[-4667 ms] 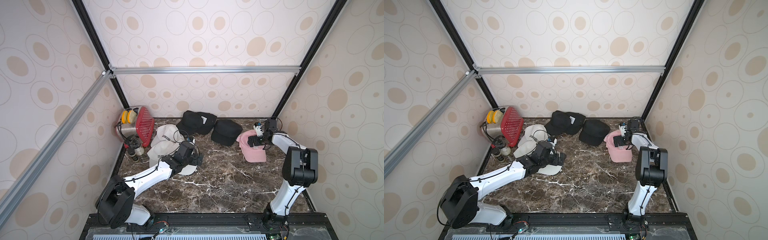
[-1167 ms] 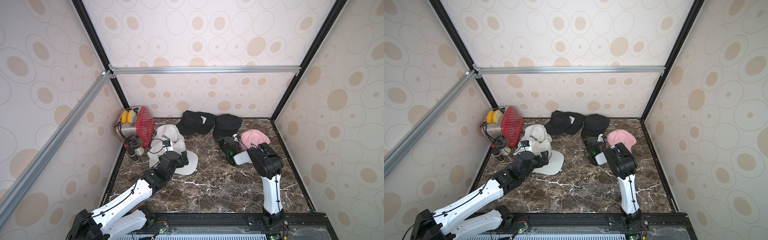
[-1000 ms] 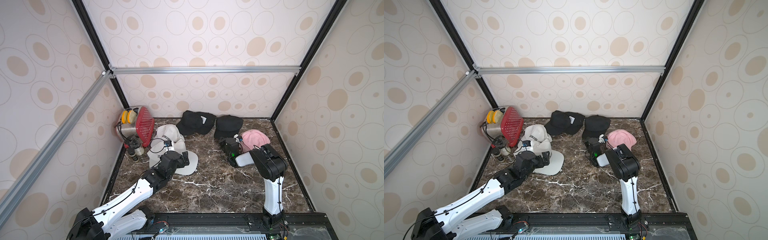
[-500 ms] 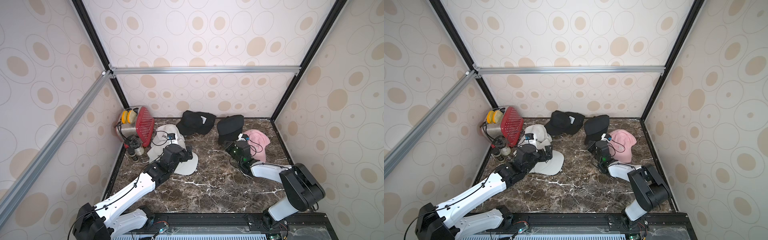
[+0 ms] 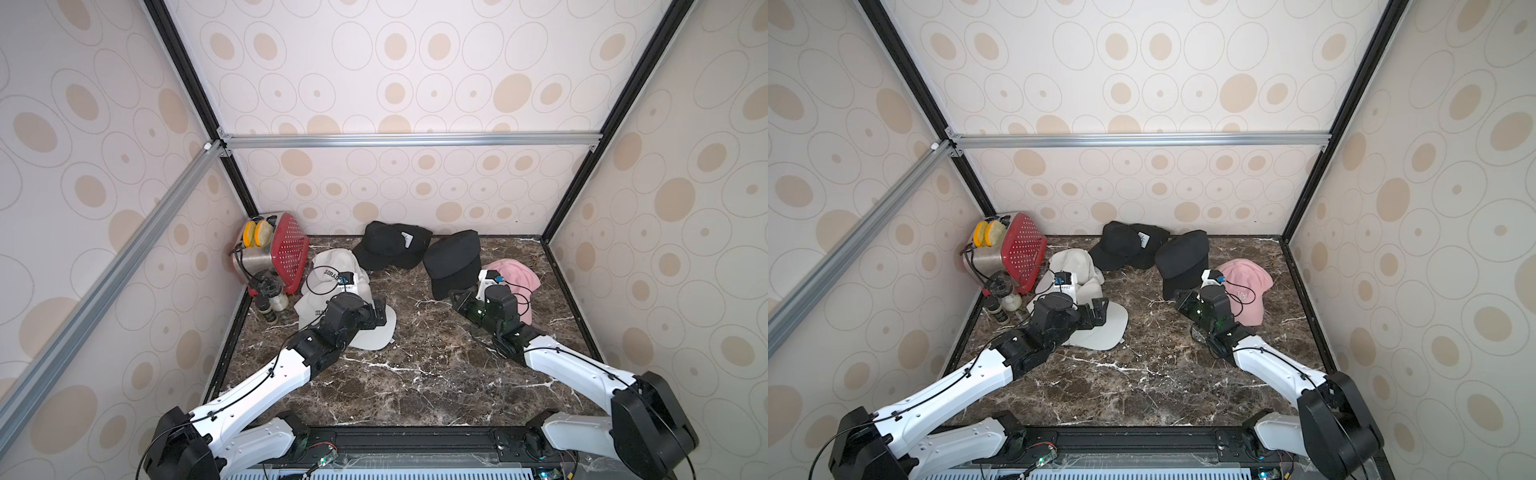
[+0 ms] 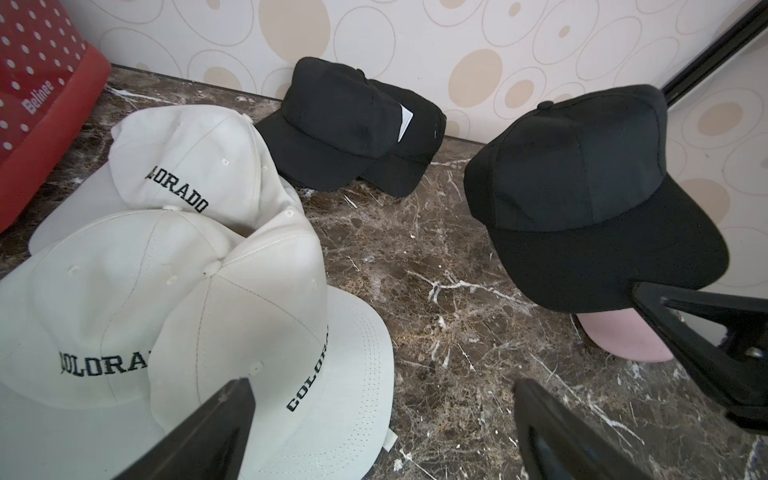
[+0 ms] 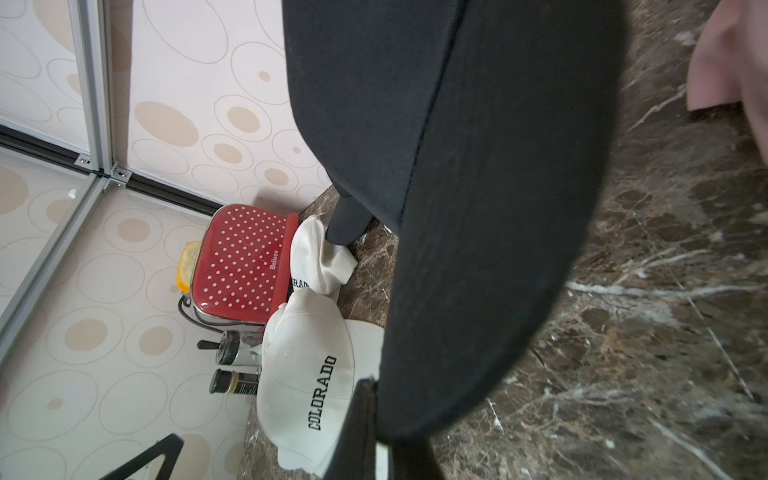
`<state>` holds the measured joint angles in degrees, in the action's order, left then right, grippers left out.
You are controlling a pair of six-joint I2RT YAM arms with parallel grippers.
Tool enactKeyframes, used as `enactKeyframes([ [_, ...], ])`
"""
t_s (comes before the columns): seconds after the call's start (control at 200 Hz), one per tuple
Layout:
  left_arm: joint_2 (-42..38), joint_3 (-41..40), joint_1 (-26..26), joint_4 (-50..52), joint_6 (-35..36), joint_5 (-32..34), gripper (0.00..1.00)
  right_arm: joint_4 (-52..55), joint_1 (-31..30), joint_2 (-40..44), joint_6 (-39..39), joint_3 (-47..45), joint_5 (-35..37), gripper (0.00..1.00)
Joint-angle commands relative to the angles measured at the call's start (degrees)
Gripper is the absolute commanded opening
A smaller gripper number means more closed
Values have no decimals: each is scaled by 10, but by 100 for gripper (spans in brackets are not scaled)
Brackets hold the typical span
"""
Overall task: Stack the baseball caps by color
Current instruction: Pick up the baseball cap from the center of the board, then place the baseball cap at the center of the board.
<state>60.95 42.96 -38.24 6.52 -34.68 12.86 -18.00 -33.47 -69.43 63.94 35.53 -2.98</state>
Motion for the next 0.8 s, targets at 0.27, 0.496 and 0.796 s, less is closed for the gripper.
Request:
enactKeyframes([
  [0.27, 18, 0, 4, -16, 16, -79, 99, 50, -27, 130, 82, -111, -37, 0],
  [0.496, 11, -3, 4, -13, 17, -74, 99, 11, -34, 160, 120, -165, -62, 0],
  [0.796, 29, 5, 4, -14, 5, -95, 99, -34, -50, 165, 178, -209, -57, 0],
])
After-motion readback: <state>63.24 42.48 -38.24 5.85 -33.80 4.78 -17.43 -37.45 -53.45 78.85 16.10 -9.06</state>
